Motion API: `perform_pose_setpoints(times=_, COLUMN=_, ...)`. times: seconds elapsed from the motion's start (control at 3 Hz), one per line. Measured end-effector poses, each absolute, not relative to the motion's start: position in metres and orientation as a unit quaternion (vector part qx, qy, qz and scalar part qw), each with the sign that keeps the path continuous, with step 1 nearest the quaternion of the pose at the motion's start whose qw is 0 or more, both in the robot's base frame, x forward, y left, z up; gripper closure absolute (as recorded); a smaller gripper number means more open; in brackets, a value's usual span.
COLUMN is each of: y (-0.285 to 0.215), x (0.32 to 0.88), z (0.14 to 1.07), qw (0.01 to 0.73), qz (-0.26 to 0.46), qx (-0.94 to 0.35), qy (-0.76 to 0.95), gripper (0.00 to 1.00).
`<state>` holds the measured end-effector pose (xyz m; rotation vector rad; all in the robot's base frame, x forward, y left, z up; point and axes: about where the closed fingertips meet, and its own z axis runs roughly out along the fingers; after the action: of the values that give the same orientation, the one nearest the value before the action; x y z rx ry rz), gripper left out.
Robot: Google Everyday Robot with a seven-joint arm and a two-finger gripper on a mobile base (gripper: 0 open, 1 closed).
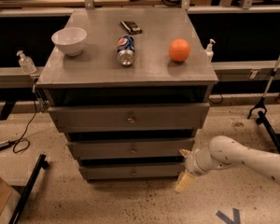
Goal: Open bottom drawer
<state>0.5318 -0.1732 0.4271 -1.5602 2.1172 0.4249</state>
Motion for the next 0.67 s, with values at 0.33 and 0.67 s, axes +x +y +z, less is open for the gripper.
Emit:
perform_pose_setpoints(times=0.33, y=-0.169, x=0.524, z=0.416, qw=0.237, qz=0.145, qx=-0.575, qy=0.769, gripper=0.00)
perform_pose_setpoints(times=0.67, y=-0.164, x=0.527, z=0.396, qw=0.252, qz=0.134, qx=-0.571, qy=0.770, gripper=0.00)
